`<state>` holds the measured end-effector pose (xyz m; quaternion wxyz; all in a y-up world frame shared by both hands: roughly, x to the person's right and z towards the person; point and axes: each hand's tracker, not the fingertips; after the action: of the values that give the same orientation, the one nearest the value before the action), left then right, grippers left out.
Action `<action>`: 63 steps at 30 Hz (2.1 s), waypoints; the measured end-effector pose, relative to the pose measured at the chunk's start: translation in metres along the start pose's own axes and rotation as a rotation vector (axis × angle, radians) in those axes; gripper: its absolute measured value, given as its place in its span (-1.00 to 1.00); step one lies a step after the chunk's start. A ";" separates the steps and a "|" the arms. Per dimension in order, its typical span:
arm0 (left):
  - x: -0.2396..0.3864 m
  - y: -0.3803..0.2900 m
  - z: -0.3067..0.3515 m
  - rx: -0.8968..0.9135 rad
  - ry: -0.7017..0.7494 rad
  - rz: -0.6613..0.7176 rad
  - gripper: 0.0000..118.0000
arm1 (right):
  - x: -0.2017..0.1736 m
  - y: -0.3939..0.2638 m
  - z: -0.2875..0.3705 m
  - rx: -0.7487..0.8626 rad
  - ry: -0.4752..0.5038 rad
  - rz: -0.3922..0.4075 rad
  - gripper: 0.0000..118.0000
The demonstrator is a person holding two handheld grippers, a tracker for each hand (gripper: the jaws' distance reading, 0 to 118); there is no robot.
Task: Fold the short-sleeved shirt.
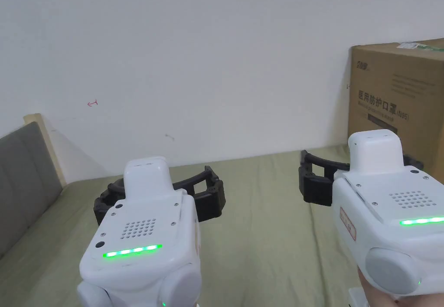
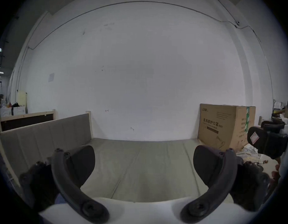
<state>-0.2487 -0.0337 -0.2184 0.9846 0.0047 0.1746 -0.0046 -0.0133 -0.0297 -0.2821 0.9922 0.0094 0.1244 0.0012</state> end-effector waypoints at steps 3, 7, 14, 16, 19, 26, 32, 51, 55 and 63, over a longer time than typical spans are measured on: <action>0.000 -0.002 -0.003 -0.003 0.010 -0.030 1.00 | -0.001 0.000 -0.006 -0.013 -0.007 0.024 0.67; -0.003 0.001 -0.008 -0.009 0.003 -0.048 1.00 | -0.003 0.001 -0.012 -0.026 -0.016 0.038 0.67; -0.009 0.007 -0.013 -0.031 0.005 -0.040 1.00 | -0.007 -0.001 -0.018 -0.042 -0.025 0.031 0.67; -0.009 0.008 -0.012 -0.032 0.024 -0.046 1.00 | -0.009 -0.002 -0.019 -0.050 -0.026 0.042 0.67; -0.013 0.008 -0.015 -0.060 -0.002 -0.017 1.00 | -0.011 -0.004 -0.017 -0.049 -0.005 0.038 0.67; -0.015 0.009 -0.017 -0.089 -0.013 0.024 1.00 | -0.014 -0.006 -0.019 -0.069 -0.001 0.033 0.67; -0.018 0.007 -0.015 -0.088 -0.032 0.061 1.00 | -0.015 -0.010 -0.017 -0.078 -0.001 0.042 0.67; -0.021 0.002 -0.013 -0.119 -0.051 0.103 1.00 | -0.023 -0.015 -0.014 -0.091 0.020 0.053 0.67; -0.021 0.001 -0.013 -0.119 -0.038 0.092 1.00 | -0.023 -0.016 -0.014 -0.097 0.019 0.055 0.67; -0.021 0.000 -0.016 -0.128 -0.043 0.106 1.00 | -0.027 -0.017 -0.014 -0.099 0.020 0.059 0.67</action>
<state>-0.2739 -0.0336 -0.2266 0.9853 -0.0491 0.1527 0.0587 -0.0428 -0.0469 -0.2899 0.9897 -0.0360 0.1337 0.0368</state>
